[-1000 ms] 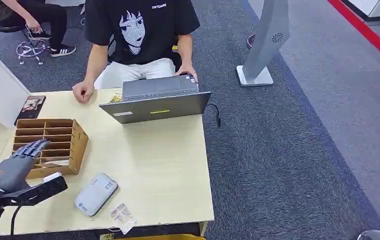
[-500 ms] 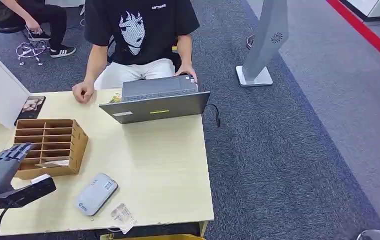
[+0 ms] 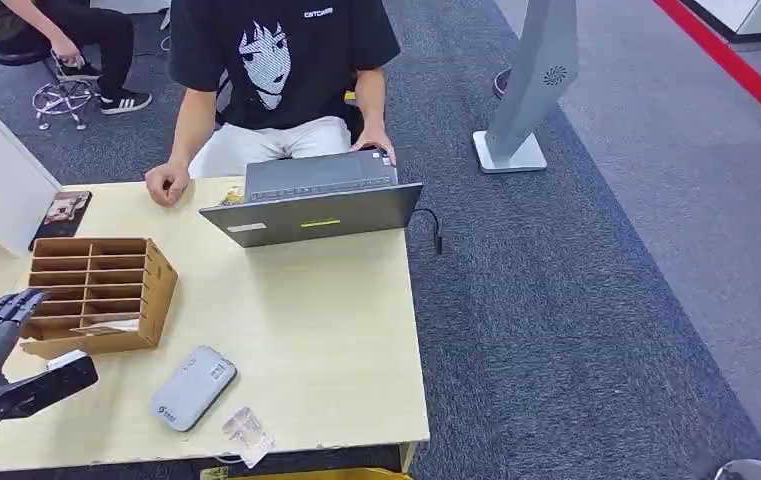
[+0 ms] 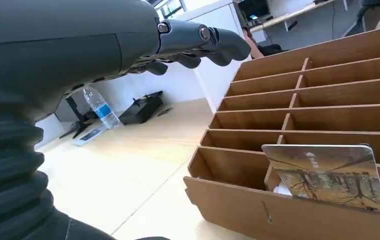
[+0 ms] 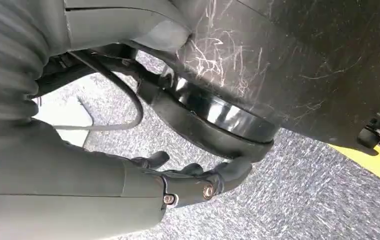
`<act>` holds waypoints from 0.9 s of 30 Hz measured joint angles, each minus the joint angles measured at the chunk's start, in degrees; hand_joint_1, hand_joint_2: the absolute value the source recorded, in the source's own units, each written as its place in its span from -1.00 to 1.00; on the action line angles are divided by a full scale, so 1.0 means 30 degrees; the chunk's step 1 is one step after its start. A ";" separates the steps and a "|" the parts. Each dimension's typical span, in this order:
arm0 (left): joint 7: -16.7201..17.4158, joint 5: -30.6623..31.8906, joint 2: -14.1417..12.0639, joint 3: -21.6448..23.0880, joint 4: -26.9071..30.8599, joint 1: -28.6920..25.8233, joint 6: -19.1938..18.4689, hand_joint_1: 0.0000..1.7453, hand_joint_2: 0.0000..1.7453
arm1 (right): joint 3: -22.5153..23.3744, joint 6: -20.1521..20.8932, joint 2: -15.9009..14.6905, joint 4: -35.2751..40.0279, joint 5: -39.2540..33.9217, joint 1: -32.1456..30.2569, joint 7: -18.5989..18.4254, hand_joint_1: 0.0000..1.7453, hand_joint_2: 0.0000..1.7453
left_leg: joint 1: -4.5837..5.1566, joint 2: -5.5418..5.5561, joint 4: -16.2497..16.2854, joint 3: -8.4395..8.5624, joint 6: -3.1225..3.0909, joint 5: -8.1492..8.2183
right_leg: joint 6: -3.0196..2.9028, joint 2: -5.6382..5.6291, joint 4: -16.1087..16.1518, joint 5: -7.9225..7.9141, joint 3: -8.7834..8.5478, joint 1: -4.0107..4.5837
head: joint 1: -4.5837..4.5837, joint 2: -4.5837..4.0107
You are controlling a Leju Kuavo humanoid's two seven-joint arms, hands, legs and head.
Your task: Pass the card to the sensor for recognition and then transmit it.
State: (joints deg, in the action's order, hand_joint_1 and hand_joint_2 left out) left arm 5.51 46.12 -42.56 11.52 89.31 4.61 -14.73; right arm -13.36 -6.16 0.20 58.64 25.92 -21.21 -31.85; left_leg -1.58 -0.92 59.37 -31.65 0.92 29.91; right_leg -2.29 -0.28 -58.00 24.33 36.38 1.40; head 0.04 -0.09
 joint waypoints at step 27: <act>-0.0503 0.1770 0.2638 0.0444 -0.1020 0.0878 0.1020 -1.00 1.00 | -0.4066 -0.2543 -0.1712 0.0262 -0.2929 0.0772 -0.1013 -1.00 1.00 | 0.0027 -0.0006 0.0004 0.0006 -0.0004 -0.0004 | 0.0010 -0.0009 0.0001 -0.0012 0.0017 -0.0023 | -0.0007 0.0000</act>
State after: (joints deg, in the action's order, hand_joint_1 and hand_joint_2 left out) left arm 4.00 51.43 -34.64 12.85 86.25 7.24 -11.67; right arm -25.55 -13.79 -4.94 59.43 17.13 -18.89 -34.88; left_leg -1.50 -0.94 59.38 -31.63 0.91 29.89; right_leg -2.26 -0.31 -58.00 24.29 36.43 1.33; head 0.02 -0.09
